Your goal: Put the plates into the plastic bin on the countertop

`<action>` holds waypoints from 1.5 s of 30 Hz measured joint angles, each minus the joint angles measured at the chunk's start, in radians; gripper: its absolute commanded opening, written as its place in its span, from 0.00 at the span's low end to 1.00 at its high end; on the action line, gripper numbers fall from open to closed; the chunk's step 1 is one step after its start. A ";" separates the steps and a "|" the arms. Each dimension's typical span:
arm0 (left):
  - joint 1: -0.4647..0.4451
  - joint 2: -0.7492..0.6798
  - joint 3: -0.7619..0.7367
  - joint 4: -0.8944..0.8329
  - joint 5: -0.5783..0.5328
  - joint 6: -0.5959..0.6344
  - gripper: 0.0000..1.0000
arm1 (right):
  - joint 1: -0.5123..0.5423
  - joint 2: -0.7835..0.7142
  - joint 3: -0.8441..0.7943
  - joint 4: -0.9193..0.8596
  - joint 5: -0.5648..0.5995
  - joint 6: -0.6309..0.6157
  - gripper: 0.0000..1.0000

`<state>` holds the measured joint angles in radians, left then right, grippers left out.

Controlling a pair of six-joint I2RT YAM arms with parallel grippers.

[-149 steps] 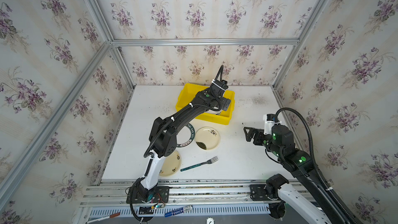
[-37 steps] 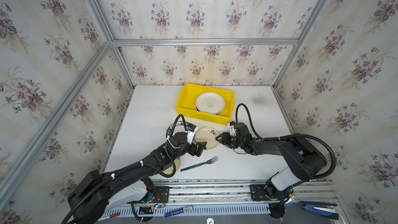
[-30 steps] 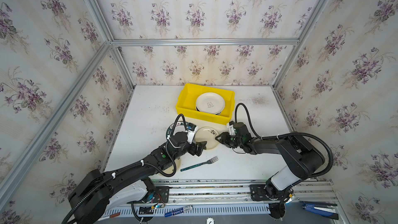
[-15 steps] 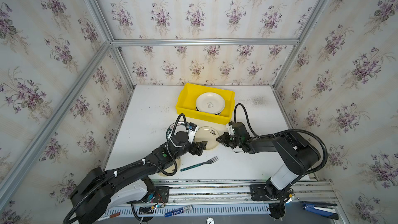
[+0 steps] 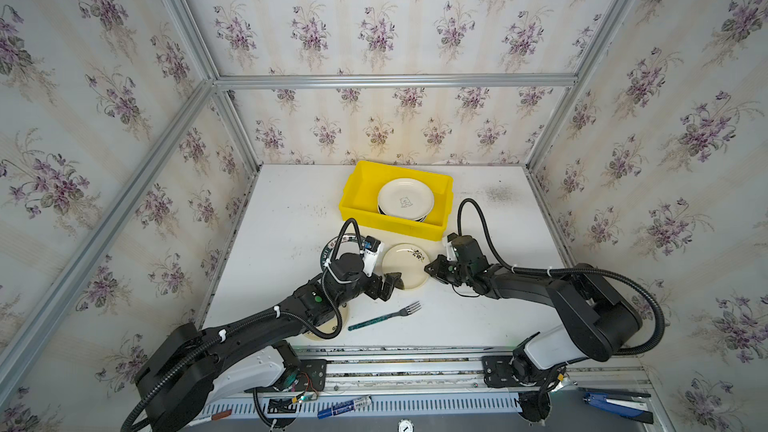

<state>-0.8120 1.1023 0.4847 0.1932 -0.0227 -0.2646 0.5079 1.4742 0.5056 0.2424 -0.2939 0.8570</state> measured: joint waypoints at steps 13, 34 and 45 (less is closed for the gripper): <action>0.000 0.021 0.002 0.000 -0.003 0.001 1.00 | 0.000 -0.233 -0.029 -0.238 0.170 -0.119 0.00; 0.000 0.012 0.004 0.000 -0.014 0.000 1.00 | 0.000 -0.612 0.141 -0.649 0.351 -0.271 0.00; 0.000 0.008 0.004 -0.002 -0.030 0.000 1.00 | -0.005 -0.582 0.267 -0.707 0.354 -0.277 0.00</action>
<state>-0.8124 1.1099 0.4885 0.1917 -0.0525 -0.2642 0.5034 0.8925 0.7727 -0.4644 0.0597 0.5797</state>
